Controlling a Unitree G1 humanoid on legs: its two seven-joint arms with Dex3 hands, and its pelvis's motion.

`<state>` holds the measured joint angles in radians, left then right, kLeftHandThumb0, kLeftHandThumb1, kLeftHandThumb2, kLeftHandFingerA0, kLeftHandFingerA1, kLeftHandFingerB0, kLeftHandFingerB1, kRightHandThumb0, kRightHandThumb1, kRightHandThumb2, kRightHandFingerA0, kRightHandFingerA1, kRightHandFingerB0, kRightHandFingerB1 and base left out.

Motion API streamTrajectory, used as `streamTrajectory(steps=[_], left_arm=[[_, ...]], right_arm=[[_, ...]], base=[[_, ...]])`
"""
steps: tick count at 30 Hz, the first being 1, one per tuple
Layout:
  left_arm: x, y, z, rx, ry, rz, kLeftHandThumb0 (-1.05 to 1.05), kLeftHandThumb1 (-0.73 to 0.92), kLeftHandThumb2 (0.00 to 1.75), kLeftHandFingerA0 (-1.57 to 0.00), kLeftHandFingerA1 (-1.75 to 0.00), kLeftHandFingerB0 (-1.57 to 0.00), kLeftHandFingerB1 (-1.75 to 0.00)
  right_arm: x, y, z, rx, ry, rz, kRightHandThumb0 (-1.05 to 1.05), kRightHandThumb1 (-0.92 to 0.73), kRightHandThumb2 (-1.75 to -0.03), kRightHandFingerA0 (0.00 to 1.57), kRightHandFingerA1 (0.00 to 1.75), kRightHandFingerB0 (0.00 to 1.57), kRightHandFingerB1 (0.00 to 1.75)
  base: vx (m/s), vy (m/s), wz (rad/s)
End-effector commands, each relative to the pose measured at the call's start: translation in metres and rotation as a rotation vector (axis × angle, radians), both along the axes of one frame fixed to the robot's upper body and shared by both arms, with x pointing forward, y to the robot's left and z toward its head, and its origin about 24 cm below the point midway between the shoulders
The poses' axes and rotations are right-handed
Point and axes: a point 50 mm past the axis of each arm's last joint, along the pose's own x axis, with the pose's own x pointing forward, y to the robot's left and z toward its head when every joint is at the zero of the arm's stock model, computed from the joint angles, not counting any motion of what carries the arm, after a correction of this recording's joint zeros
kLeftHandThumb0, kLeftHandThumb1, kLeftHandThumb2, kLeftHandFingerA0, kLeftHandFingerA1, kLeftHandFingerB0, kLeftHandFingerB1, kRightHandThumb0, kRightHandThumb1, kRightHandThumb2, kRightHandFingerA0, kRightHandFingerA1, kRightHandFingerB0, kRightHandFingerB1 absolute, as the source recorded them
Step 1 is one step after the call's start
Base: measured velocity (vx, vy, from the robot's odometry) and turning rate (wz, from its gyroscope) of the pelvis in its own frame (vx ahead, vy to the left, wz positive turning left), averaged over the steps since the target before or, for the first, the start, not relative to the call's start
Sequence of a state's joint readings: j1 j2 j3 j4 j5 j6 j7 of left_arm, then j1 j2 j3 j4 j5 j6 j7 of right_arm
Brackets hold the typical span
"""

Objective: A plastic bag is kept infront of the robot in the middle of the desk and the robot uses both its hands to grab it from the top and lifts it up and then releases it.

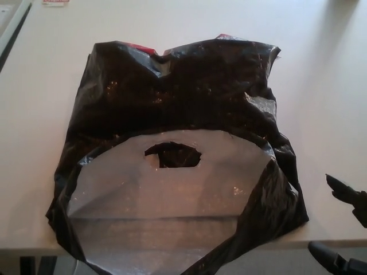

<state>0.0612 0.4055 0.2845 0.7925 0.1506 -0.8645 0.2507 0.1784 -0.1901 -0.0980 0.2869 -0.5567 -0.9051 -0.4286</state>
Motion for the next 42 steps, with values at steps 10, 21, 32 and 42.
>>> streamTrajectory(steps=[10,21,32,42], left_arm=[[-0.011,-0.002,0.006,0.033,0.081,-0.103,-0.89,0.44,0.54,-0.3,-0.9,-0.2,-0.7],[-0.006,-0.003,0.002,0.014,0.105,-0.121,-0.87,0.4,0.54,-0.25,-0.9,-0.16,-0.66],[-0.007,-0.005,-0.005,0.001,0.123,-0.104,-0.86,0.39,0.57,-0.24,-0.91,0.0,-0.53],[-0.002,-0.011,-0.016,-0.038,0.131,-0.071,-0.87,0.24,0.77,-0.3,-0.84,0.0,-0.28]], right_arm=[[0.012,-0.011,-0.009,-0.011,0.084,0.017,-0.53,-0.4,-0.66,0.25,0.41,0.2,0.38],[0.026,-0.01,-0.019,-0.059,0.17,0.015,-0.6,-0.4,-0.67,0.17,0.38,0.1,0.34],[0.027,-0.007,-0.026,-0.088,0.197,0.011,-0.63,-0.4,-0.69,0.18,0.39,0.09,0.34],[0.022,-0.002,-0.034,-0.068,0.246,0.023,-0.62,-0.4,-0.68,0.18,0.39,0.09,0.34]], base=[[0.0,0.0,0.0],[0.0,0.0,0.0],[0.0,0.0,0.0],[0.0,0.0,0.0]])
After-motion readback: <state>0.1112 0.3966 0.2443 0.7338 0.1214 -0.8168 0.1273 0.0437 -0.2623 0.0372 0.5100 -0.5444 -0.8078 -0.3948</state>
